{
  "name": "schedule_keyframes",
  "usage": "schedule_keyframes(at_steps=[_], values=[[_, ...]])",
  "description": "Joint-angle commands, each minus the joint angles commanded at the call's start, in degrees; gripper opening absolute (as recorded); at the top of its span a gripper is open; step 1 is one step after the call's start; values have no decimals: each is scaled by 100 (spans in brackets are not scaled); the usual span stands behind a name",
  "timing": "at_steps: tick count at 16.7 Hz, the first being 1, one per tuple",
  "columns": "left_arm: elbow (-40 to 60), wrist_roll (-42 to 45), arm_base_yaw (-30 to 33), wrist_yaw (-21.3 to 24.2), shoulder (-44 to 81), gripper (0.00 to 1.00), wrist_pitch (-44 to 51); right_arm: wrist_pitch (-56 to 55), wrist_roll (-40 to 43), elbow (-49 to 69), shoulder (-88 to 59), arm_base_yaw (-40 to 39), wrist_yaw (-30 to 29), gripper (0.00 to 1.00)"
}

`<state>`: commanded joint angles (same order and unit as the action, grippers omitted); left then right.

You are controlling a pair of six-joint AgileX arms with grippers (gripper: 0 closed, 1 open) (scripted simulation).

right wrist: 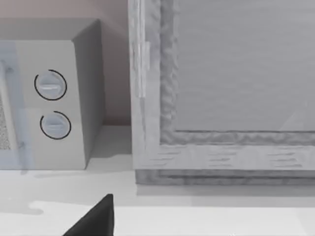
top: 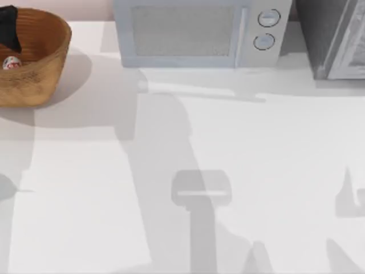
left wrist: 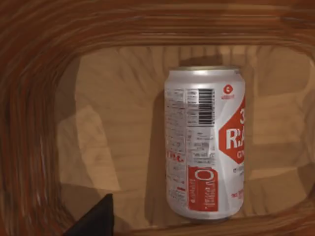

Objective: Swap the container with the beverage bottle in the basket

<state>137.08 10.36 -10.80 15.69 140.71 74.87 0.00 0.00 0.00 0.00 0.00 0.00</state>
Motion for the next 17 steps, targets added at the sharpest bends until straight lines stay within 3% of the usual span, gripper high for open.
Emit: schedule_keyframes(at_steps=[6,13,17], values=[[819,13,-48,112,799,100,386,0,0,0,0,0,0,100],[771,-9,-3,110,788,100,313,0,0,0,0,0,0,100],[304,-96,56,98,869,100,-229,0,0,0,0,0,0,100]])
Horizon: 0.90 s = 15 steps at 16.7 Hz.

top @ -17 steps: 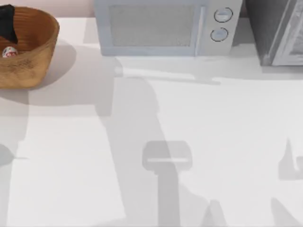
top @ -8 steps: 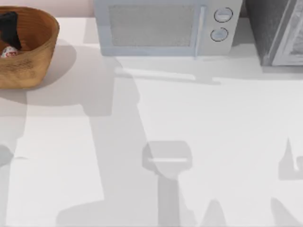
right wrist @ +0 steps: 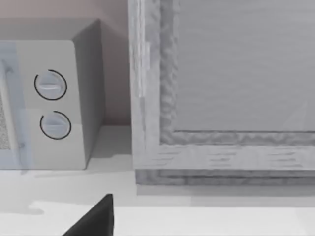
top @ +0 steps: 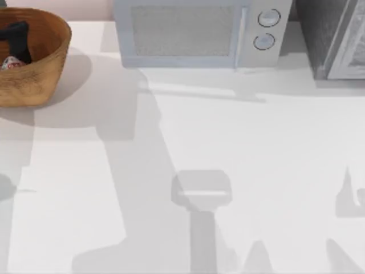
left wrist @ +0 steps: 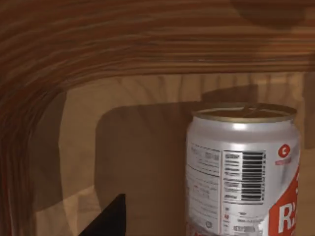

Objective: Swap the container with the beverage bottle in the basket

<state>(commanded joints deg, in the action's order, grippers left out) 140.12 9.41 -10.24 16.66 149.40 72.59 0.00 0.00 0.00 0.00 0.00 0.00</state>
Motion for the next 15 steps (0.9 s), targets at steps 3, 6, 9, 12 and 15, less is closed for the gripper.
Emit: schedule_keyframes(at_steps=[3,6,9,12,15], values=[[-365,-58,58,-7,58,100,-440,0,0,0,0,0,0,100],[-497,-79,78,-9,81,100,-601,0,0,0,0,0,0,100],[-497,-79,78,-9,81,100,-601,0,0,0,0,0,0,100],[-497,-79,78,-9,81,77,-601,0,0,0,0,0,0,100],[-497,-79,78,-9,81,55,-601,0,0,0,0,0,0,100]])
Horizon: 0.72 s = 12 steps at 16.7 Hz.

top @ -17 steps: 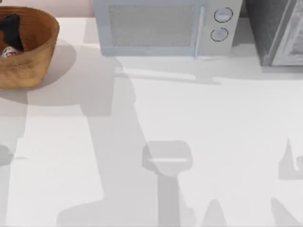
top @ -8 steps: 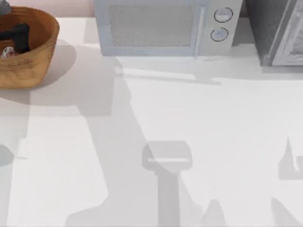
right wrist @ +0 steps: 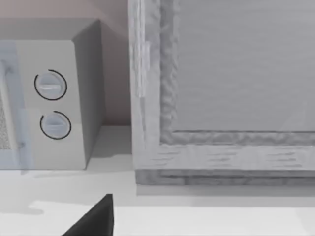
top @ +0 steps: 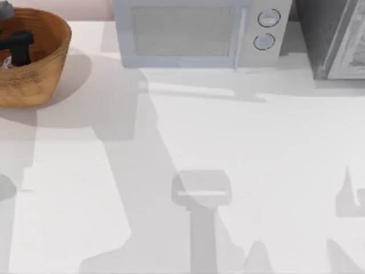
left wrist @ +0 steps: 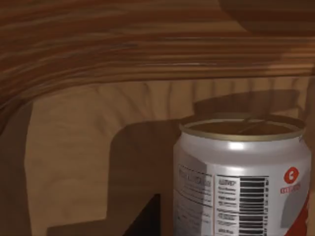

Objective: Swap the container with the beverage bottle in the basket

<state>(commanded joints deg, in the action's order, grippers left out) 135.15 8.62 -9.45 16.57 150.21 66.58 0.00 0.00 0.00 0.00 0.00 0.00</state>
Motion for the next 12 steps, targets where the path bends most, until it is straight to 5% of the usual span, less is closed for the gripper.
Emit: schedule_keyframes(at_steps=[7,12], values=[[0,0,0,0,0,2,0,0,0,0,0,0,0,100],[0,0,0,0,0,0,0,0,0,0,0,0,0,100]])
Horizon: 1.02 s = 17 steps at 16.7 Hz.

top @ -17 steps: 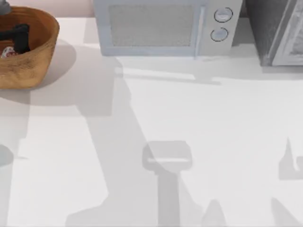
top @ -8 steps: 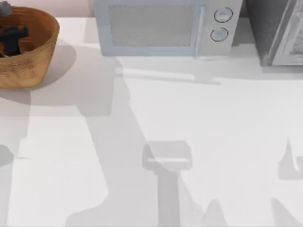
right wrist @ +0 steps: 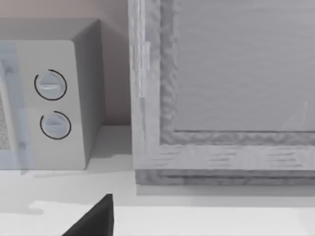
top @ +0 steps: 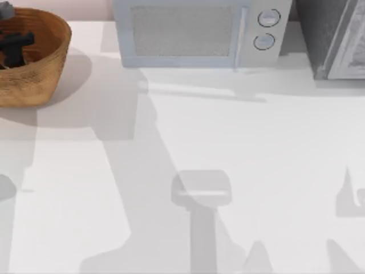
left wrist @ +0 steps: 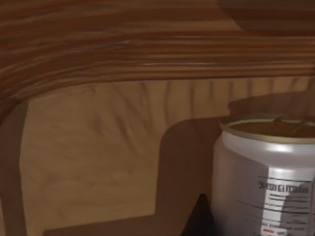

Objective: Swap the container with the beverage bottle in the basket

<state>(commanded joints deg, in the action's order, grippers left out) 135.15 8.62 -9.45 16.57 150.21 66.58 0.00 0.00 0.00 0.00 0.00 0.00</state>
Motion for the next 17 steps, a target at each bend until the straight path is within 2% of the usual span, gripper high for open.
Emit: schedule_keyframes(at_steps=[3,4,9,13,17], values=[[0,0,0,0,0,0,0,0,0,0,0,0,0,100],[-224,-9,36,30,-411,0,31,0,0,0,0,0,0,100],[-770,-147,-5,-68,-955,0,-227,0,0,0,0,0,0,100],[-2094,-342,1,-293,-2452,0,-986,0,0,0,0,0,0,100],[-4019,-495,95,-588,-4698,0,-2090,0,0,0,0,0,0,100]])
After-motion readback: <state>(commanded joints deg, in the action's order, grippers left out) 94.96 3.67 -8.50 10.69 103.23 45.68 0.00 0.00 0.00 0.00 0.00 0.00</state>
